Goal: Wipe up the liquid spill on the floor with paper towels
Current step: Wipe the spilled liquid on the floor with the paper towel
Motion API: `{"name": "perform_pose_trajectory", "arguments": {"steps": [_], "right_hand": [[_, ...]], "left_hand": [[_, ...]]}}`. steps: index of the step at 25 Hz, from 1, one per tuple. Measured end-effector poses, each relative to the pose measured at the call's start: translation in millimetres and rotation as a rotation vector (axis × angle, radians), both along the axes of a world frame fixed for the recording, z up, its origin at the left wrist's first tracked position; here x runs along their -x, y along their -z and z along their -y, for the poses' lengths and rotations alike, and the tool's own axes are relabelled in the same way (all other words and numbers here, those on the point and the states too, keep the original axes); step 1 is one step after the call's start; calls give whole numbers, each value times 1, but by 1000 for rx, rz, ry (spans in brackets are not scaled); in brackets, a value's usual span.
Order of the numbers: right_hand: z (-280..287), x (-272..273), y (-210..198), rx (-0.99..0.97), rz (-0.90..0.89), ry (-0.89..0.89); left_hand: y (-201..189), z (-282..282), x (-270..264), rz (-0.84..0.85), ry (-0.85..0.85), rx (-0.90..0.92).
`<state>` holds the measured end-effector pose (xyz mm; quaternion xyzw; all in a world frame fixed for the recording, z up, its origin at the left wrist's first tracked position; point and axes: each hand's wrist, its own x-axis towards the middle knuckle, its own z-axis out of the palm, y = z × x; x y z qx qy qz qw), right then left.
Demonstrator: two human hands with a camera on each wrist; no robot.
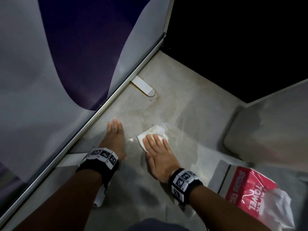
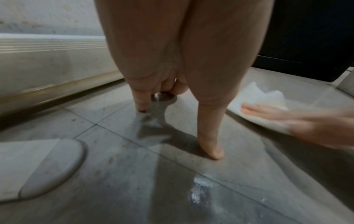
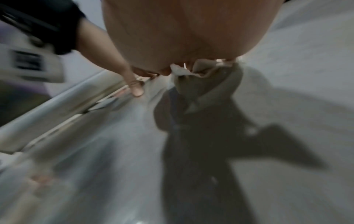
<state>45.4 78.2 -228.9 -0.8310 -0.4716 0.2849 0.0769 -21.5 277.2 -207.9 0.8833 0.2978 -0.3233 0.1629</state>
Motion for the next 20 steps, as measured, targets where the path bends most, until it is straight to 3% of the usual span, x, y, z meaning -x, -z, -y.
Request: {"name": "perform_pose_trajectory", "arguments": {"steps": [4, 6, 8, 10, 12, 15, 17, 19, 20], "right_hand": [[22, 11, -40, 84, -253, 15], [18, -5, -61, 83, -413, 121], [6, -37, -75, -49, -439, 298], [-17, -77, -76, -44, -370, 335], [-53, -118, -71, 74, -263, 235], [-97, -163, -66, 114, 143, 165], [-100, -164, -58, -38, 388, 309], [-94, -136, -47, -201, 366, 433], [-91, -116, -38, -187, 283, 444]], "left_hand": [[0, 0, -1, -17, 19, -16], [-1, 0, 1, -21, 15, -8], [1, 0, 1, -22, 33, -35], [2, 0, 1, -20, 43, -38], [4, -1, 1, -12, 53, -37], [5, -3, 2, -19, 59, -34], [8, -4, 0, -20, 65, -22], [9, -4, 0, -17, 66, -31], [10, -4, 0, -19, 61, -35]]}}
